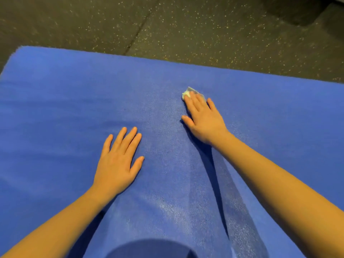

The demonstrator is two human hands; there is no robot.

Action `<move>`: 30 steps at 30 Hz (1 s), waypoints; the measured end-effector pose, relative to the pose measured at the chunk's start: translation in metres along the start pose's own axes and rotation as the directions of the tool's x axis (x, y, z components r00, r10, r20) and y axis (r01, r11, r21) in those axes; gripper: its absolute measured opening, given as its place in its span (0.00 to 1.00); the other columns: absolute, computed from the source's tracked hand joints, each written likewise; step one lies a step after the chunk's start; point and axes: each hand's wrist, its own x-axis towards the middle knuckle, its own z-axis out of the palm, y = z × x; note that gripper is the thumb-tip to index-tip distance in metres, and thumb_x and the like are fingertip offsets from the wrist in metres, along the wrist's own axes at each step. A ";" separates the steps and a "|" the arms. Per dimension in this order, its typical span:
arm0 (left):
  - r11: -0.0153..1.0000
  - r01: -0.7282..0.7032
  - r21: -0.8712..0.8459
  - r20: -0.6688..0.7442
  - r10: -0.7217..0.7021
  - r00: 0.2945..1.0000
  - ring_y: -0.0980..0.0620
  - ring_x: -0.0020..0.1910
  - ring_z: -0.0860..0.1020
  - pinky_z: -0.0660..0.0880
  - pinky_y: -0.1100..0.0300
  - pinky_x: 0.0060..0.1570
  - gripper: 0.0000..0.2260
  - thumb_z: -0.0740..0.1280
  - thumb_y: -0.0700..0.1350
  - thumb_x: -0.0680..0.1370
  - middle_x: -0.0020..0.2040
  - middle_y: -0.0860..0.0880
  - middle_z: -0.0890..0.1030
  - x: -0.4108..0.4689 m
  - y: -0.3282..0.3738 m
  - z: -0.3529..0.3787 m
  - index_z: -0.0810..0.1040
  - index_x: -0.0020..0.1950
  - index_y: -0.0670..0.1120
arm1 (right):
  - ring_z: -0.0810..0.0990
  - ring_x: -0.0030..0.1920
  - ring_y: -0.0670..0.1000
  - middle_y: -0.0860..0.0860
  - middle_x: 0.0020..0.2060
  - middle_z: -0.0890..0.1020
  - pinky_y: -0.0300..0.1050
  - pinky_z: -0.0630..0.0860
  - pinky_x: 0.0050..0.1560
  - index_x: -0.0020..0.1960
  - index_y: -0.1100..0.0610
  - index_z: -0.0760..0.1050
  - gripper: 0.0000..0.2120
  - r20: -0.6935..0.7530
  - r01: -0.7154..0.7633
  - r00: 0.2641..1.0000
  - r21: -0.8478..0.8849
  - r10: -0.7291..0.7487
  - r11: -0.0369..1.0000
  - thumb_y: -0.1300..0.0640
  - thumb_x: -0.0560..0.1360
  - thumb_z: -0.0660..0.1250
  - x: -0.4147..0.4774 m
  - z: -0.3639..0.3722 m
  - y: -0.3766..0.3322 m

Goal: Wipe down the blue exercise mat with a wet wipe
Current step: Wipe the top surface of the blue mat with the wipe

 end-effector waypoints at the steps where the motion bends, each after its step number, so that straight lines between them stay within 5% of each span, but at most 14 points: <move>1: 1.000 -0.002 -0.006 -0.005 0.002 1.000 0.47 0.77 0.55 0.49 0.45 0.75 0.28 0.46 0.59 0.81 0.77 0.49 0.60 0.000 0.000 0.000 0.63 0.76 0.45 | 0.45 0.78 0.53 0.50 0.79 0.46 0.53 0.42 0.75 0.79 0.52 0.44 0.31 0.001 -0.075 0.997 0.037 0.075 0.996 0.41 0.81 0.48 0.015 -0.002 -0.003; 3: 1.000 -0.005 -0.016 -0.011 0.004 1.000 0.47 0.77 0.55 0.50 0.44 0.74 0.27 0.50 0.57 0.81 0.77 0.49 0.60 0.000 0.000 0.000 0.64 0.76 0.45 | 0.43 0.78 0.53 0.52 0.78 0.45 0.52 0.41 0.76 0.79 0.53 0.44 0.32 0.003 -0.125 0.992 0.109 0.125 0.986 0.41 0.81 0.50 0.034 -0.002 -0.019; 8: 1.000 -0.014 -0.011 -0.023 0.014 1.000 0.46 0.77 0.57 0.53 0.42 0.73 0.26 0.53 0.55 0.80 0.77 0.49 0.61 0.001 -0.002 0.000 0.65 0.75 0.45 | 0.45 0.78 0.51 0.50 0.78 0.48 0.53 0.43 0.75 0.79 0.52 0.45 0.38 0.050 0.236 0.971 0.007 -0.236 0.972 0.34 0.74 0.40 0.029 -0.003 -0.019; 11: 1.000 -0.018 -0.004 -0.033 0.018 0.999 0.46 0.76 0.58 0.54 0.42 0.73 0.26 0.53 0.55 0.80 0.76 0.49 0.62 0.002 -0.002 0.002 0.65 0.75 0.45 | 0.46 0.78 0.50 0.50 0.79 0.47 0.56 0.46 0.75 0.79 0.53 0.46 0.33 -0.004 0.118 0.993 -0.052 -0.119 0.992 0.40 0.79 0.47 0.061 -0.013 0.006; 15: 1.000 -0.026 -0.004 -0.038 0.025 0.999 0.46 0.76 0.58 0.54 0.42 0.72 0.26 0.54 0.54 0.79 0.76 0.48 0.63 0.002 -0.002 0.002 0.66 0.74 0.44 | 0.43 0.78 0.52 0.53 0.78 0.45 0.53 0.42 0.76 0.79 0.56 0.46 0.32 -0.025 -0.144 0.989 0.072 0.146 0.987 0.42 0.81 0.49 0.103 -0.020 -0.018; 21: 0.999 -0.035 -0.022 -0.049 0.034 0.998 0.46 0.76 0.58 0.54 0.43 0.73 0.26 0.54 0.54 0.79 0.76 0.48 0.63 0.002 -0.003 0.003 0.67 0.74 0.44 | 0.45 0.78 0.50 0.51 0.79 0.47 0.51 0.42 0.74 0.79 0.55 0.46 0.34 0.015 0.322 0.947 -0.110 -0.322 0.940 0.41 0.81 0.52 0.091 -0.015 -0.040; 26: 0.999 -0.030 -0.030 -0.041 0.029 0.999 0.46 0.76 0.58 0.54 0.43 0.73 0.25 0.54 0.53 0.79 0.76 0.48 0.63 0.002 -0.004 0.003 0.66 0.75 0.45 | 0.45 0.78 0.53 0.51 0.79 0.46 0.54 0.41 0.75 0.79 0.55 0.44 0.32 -0.019 -0.034 0.999 -0.047 0.033 0.998 0.42 0.81 0.50 0.115 -0.019 -0.046; 28: 0.999 -0.027 -0.030 -0.037 0.026 0.999 0.46 0.76 0.58 0.54 0.43 0.73 0.25 0.54 0.53 0.79 0.76 0.48 0.63 0.001 -0.003 0.003 0.66 0.75 0.45 | 0.44 0.78 0.54 0.53 0.78 0.45 0.52 0.42 0.75 0.79 0.56 0.44 0.35 -0.027 0.015 1.000 0.030 -0.014 0.999 0.41 0.81 0.52 0.103 -0.010 -0.069; 30: 0.999 -0.029 -0.032 -0.038 0.028 0.999 0.46 0.76 0.59 0.54 0.43 0.73 0.25 0.54 0.53 0.79 0.76 0.48 0.64 0.001 -0.003 0.002 0.66 0.74 0.44 | 0.44 0.78 0.53 0.53 0.78 0.45 0.49 0.41 0.74 0.79 0.55 0.43 0.35 0.015 0.218 0.976 -0.009 -0.218 0.976 0.41 0.81 0.53 0.082 -0.007 -0.070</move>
